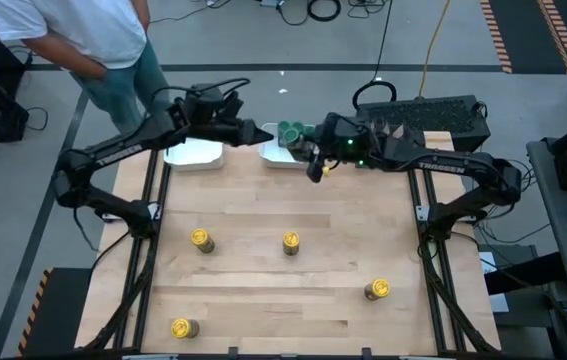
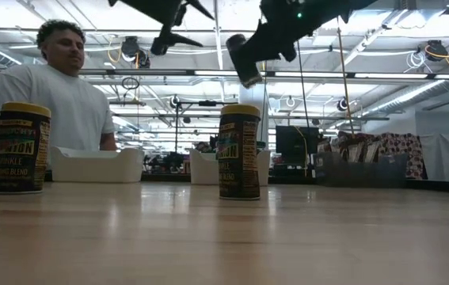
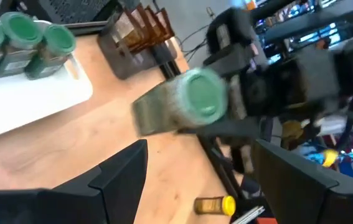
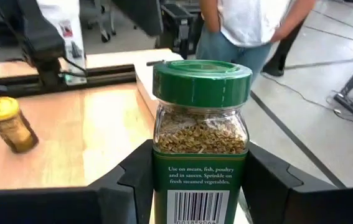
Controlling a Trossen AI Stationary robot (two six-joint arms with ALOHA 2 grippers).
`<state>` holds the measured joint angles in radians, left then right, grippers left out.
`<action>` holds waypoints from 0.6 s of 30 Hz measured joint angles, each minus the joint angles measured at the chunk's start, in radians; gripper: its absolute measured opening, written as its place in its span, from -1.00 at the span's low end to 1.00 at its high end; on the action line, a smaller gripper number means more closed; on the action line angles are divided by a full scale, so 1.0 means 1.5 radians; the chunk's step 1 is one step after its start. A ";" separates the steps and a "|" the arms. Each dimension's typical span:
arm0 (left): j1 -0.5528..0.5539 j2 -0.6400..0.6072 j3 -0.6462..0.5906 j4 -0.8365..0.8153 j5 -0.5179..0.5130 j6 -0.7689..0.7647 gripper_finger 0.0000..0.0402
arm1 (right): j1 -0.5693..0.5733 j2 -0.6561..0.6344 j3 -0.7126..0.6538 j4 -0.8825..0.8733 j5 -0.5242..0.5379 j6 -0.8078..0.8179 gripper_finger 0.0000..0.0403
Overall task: Sort spices by type
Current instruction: Put the green seasoning bottle into the right white bin
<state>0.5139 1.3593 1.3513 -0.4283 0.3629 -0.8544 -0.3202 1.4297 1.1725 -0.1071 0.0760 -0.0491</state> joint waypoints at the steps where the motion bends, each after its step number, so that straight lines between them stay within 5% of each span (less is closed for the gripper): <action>1: -0.003 0.006 0.006 0.002 -0.001 -0.007 0.42 | 0.004 0.006 0.000 -0.002 0.009 0.002 -0.17; 18: -0.071 0.107 0.014 -0.046 -0.086 0.015 0.42 | 0.055 0.059 0.000 -0.079 0.073 0.032 -0.17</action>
<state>0.4074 1.5197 1.3724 -0.4970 0.2342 -0.8315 -0.2375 1.5181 1.1725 -0.2252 0.1856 -0.0009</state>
